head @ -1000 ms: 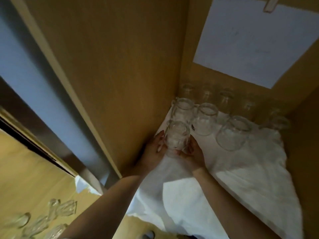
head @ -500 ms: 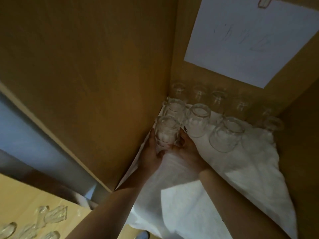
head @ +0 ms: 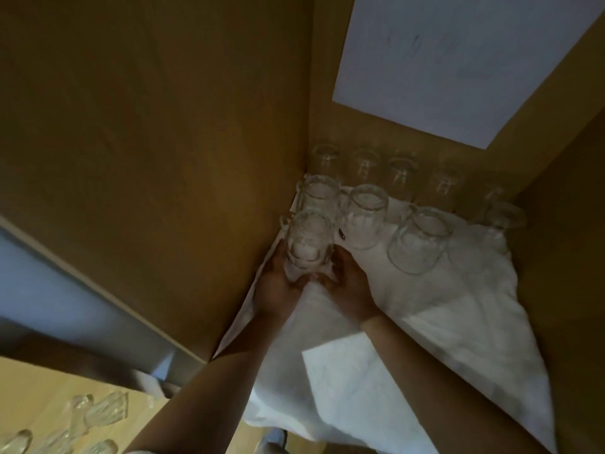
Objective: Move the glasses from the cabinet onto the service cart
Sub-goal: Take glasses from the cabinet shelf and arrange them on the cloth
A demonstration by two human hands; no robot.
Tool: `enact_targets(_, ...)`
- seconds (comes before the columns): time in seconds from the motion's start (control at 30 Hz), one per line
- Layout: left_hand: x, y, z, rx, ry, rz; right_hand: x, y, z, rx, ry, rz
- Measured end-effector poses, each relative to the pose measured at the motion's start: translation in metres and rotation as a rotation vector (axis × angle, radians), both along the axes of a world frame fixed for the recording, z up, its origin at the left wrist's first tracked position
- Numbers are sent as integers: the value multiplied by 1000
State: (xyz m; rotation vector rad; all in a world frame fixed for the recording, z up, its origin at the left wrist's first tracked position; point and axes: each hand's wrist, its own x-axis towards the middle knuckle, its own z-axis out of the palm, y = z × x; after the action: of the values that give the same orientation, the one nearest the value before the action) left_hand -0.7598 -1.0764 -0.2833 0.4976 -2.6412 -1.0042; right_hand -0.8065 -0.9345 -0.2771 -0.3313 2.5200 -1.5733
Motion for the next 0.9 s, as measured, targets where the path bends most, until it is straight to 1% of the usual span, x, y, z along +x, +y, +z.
enact_targets(0.07,2,-1,1,9,-23,-10,9,2,-4,14,-19,-55)
enact_targets(0.1,4,1,2,50,-41,-2,14,3,-4,19,-22,-103)
enact_targets(0.13,6,5,3,85,-68,14,21,4,-2,40,-8,-160)
enact_targets(0.17,10,7,4,73,-92,37,27,5,0,60,17,-215)
enact_targets(0.23,20,11,9,-85,-137,51,40,6,6,57,100,-271)
enact_targets(0.27,27,14,6,-131,-144,59,48,7,8,49,151,-243)
enact_targets(0.33,52,22,0,-118,-193,109,63,5,3,52,238,-144)
enact_targets(0.37,67,28,-4,-106,-204,126,71,3,2,57,251,-102)
enact_targets(0.4,79,33,-6,-110,-177,126,77,2,2,72,249,-61)
enact_targets(0.5,122,32,-9,-238,-154,10,98,-7,9,113,245,89)
enact_targets(0.57,149,24,-5,-217,-133,-71,113,-14,12,125,266,159)
enact_targets(0.63,187,10,-6,-151,-60,-65,142,-24,12,134,248,265)
enact_targets(0.67,204,3,-4,-119,-37,-39,158,-30,11,170,232,344)
enact_targets(0.77,256,-27,-13,-30,-124,99,199,-47,7,344,236,572)
enact_targets(0.83,296,-52,-22,-2,-211,154,222,-63,4,390,221,685)
enact_targets(0.9,336,-78,-31,1,-286,175,241,-85,-1,443,157,754)
